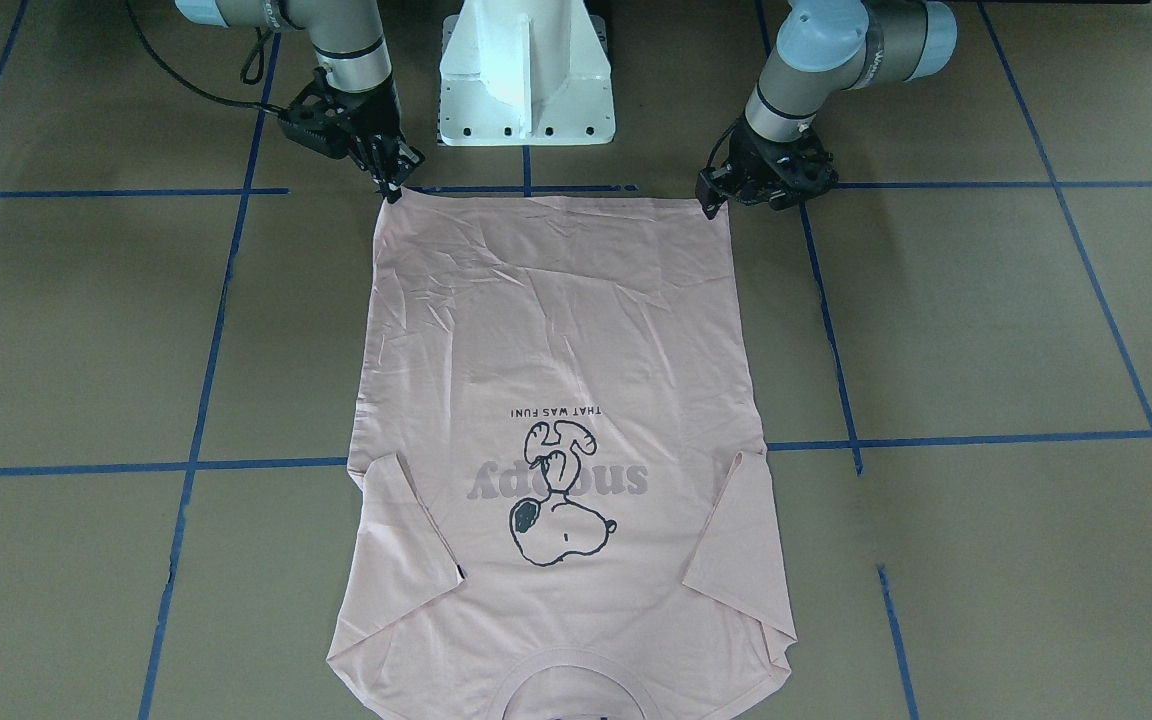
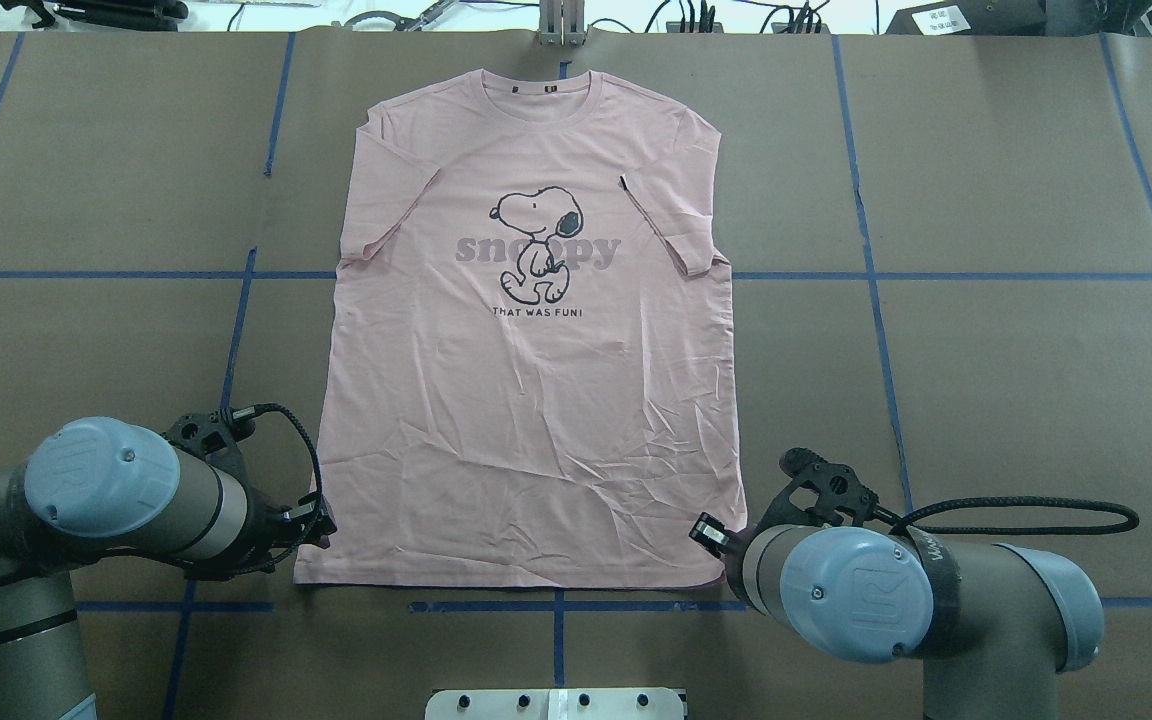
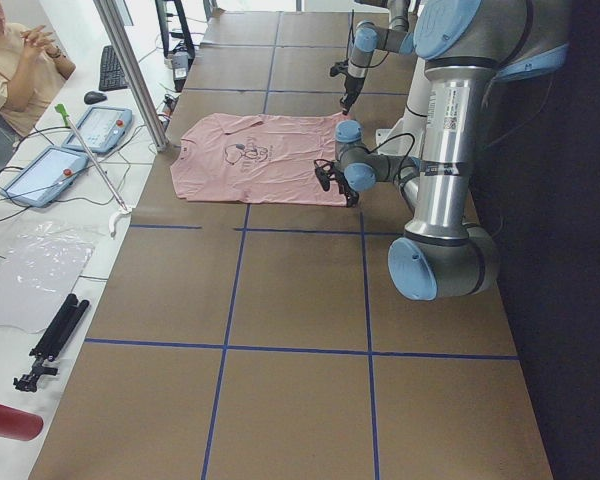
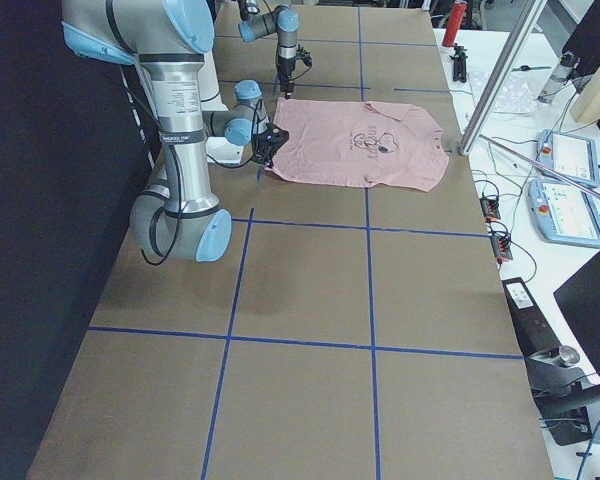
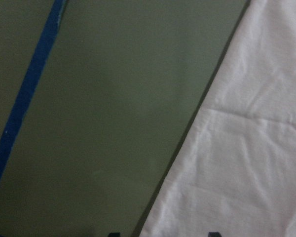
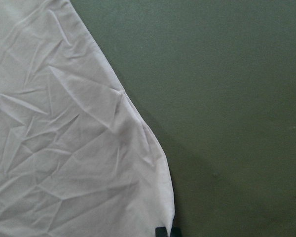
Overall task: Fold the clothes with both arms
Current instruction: 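Grasp the hem corners with both grippers and fold them up to the collar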
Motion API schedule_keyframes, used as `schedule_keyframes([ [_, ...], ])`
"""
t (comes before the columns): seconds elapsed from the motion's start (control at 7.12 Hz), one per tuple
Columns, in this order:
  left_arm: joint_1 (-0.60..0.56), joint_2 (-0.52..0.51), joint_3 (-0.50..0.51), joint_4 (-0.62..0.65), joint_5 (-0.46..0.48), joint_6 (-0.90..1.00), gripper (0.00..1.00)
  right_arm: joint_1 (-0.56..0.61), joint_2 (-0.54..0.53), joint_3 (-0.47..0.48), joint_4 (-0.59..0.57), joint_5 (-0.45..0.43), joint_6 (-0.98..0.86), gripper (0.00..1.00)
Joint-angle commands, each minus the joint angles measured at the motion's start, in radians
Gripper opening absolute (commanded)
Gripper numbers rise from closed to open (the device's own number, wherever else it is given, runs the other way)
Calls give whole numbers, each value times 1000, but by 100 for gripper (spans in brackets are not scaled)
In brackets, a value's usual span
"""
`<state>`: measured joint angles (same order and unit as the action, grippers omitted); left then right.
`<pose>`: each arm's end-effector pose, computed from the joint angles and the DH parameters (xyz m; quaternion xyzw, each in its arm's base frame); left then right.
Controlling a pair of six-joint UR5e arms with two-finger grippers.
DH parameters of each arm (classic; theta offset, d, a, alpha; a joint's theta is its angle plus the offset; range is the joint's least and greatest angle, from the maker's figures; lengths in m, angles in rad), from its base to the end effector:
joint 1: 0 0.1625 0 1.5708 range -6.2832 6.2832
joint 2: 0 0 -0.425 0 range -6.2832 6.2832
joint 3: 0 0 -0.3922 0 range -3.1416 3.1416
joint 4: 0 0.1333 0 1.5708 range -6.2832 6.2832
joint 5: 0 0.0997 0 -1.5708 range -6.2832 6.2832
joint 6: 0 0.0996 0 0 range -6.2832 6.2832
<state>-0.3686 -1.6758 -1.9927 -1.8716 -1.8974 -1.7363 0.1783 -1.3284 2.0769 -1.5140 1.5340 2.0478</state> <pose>0.4490 -0.2821 0.3783 -0.1079 0.4098 -0.1753 0.8886 -0.4975 -0.2288 0.3052 -0.0416 -0.3899 0.3029 0.8686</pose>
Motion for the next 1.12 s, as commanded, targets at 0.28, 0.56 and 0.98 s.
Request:
schedule_keyframes([
  [0.28,28,1,20,2,0,-2,65,0,0,2,0,0,0,0],
  [0.56,36,-2,25,6,0,0,59,0,0,0,0,1,-1,0],
  [0.98,43,-2,23,8,0,0,33,1,-5,8,0,5,-1,0],
])
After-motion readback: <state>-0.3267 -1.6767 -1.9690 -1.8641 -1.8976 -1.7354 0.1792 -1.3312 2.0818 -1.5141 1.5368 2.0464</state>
